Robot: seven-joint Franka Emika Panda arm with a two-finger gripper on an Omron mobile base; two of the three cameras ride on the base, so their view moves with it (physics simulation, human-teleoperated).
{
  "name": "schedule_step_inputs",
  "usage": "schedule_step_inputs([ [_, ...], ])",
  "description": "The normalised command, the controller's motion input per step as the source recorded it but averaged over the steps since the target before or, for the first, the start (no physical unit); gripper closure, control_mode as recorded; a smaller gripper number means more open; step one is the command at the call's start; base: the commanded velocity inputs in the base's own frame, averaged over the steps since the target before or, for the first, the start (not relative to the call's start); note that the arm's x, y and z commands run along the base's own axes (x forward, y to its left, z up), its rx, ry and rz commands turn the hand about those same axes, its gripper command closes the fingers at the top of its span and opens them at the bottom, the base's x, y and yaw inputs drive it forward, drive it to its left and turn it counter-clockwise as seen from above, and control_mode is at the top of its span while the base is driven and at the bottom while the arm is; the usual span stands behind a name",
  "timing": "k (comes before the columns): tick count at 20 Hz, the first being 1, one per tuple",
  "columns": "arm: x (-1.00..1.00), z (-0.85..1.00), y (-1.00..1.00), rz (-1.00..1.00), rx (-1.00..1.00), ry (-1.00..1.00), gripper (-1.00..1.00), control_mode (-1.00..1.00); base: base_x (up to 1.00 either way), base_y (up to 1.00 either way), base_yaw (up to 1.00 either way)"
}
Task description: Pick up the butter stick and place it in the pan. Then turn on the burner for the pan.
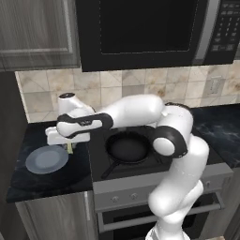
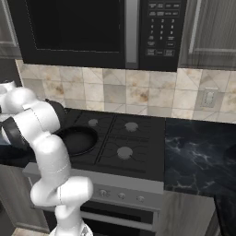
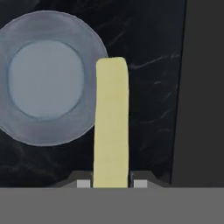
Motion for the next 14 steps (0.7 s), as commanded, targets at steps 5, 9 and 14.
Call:
schedule_step_inputs([
  [5, -0.33, 0.23, -0.76, 0.0, 0.0, 0.01, 1.0, -1.0, 0.0, 0.0, 0.0],
  [9, -0.22, 0.14, -0.72, 0.0, 0.0, 0.0, 1.0, -1.0, 0.0, 0.0, 0.0],
  [14, -0.02, 0.0, -0.64, 0.0, 0.0, 0.0, 1.0, -1.0, 0.0, 0.0, 0.0],
])
